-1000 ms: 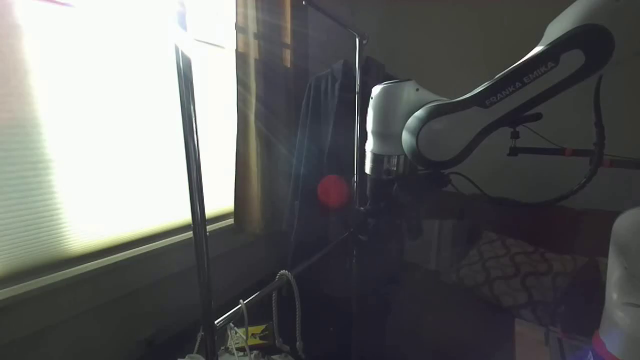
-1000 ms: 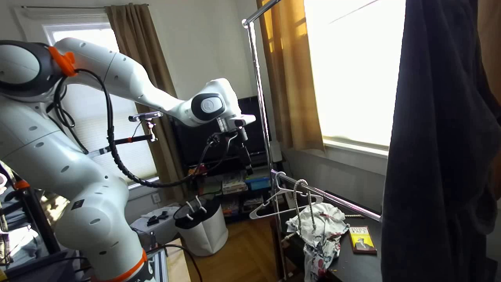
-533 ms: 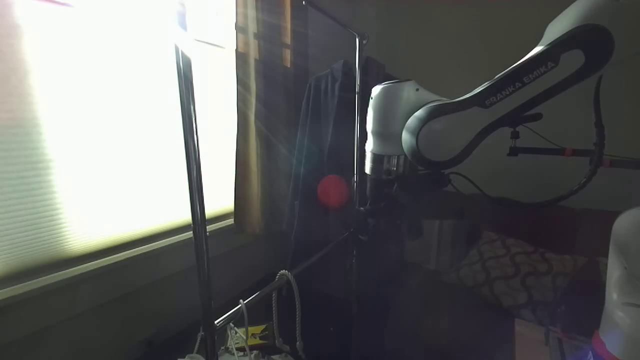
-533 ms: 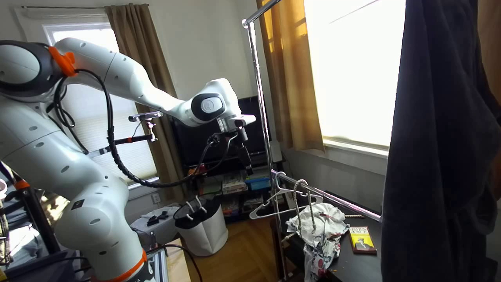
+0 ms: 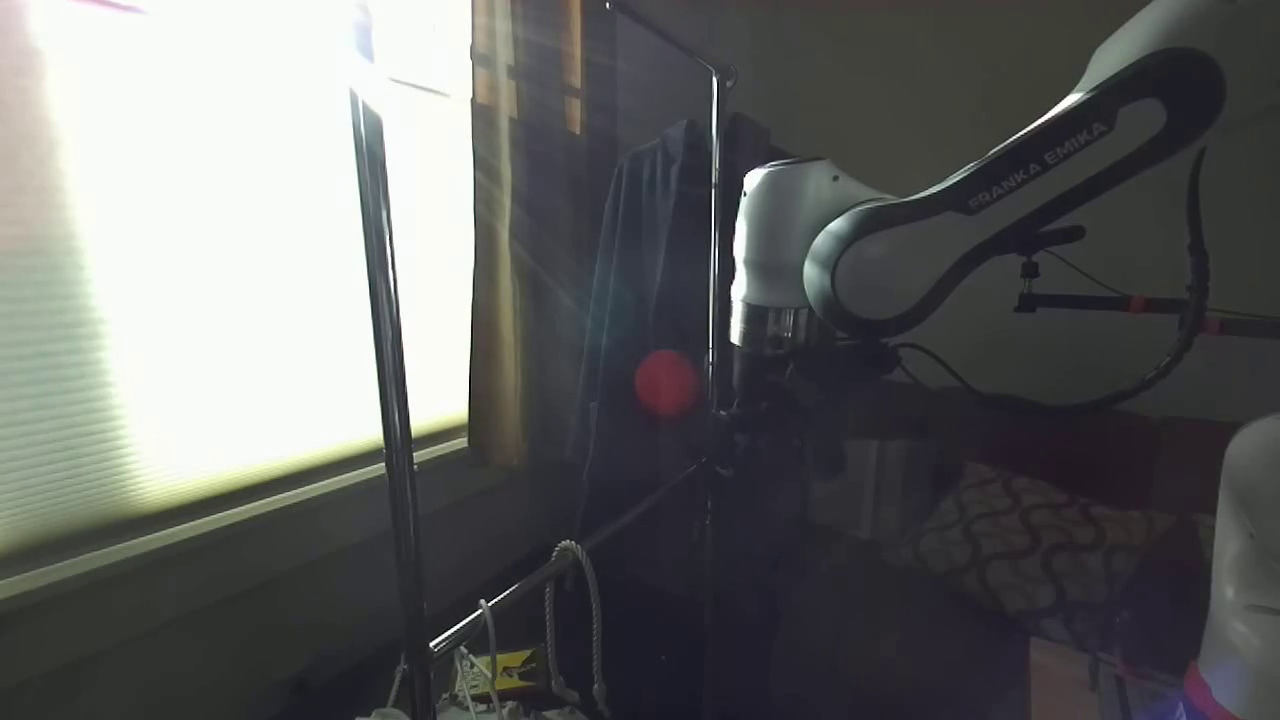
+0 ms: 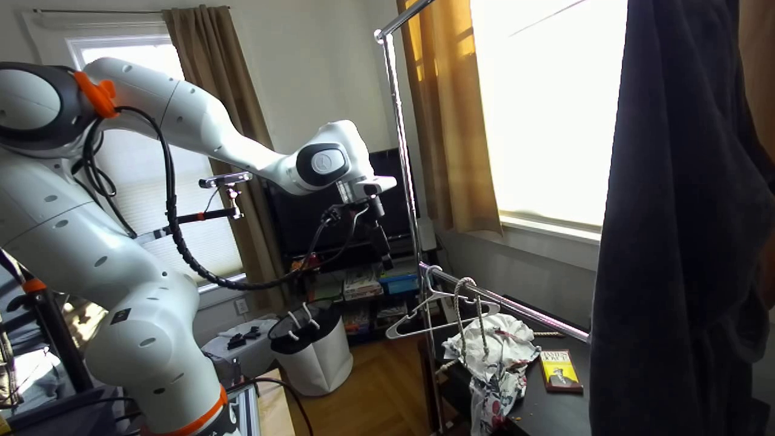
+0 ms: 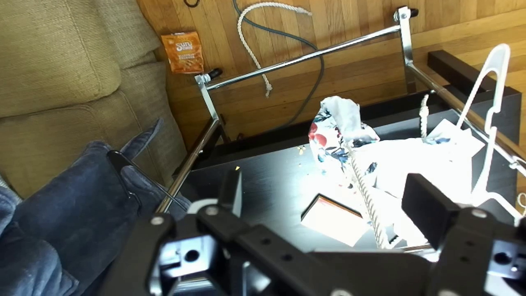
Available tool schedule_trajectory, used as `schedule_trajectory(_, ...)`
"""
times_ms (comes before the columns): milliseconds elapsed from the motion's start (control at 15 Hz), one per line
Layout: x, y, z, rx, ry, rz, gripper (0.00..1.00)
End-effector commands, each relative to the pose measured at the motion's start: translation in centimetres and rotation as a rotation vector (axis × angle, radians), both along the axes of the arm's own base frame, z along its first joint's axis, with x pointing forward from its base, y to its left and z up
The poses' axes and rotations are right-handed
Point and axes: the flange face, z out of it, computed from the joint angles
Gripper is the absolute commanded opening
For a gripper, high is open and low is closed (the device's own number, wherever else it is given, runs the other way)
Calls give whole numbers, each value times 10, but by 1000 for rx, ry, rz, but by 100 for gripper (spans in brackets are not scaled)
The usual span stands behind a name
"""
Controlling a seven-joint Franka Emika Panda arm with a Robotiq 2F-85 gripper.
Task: Remove the gray robe from the far right of the top hanging rail and hang it on the bottom hanging rail of the clothes hanging rack
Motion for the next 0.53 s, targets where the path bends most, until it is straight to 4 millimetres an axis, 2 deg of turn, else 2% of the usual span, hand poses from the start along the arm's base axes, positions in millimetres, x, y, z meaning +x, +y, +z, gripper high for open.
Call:
schedule_trajectory(0,4,1,1,41,-89,-36,100)
schedule_trajectory(200,11,2,3,49,-188,-3,100)
schedule_trajectory(267,5,-37,45,44,-212,1,100)
schedule_trajectory(400,9,-54,61,27,-230,-42,100)
schedule_trajectory(467,18,-34,40,47,-215,-29,100)
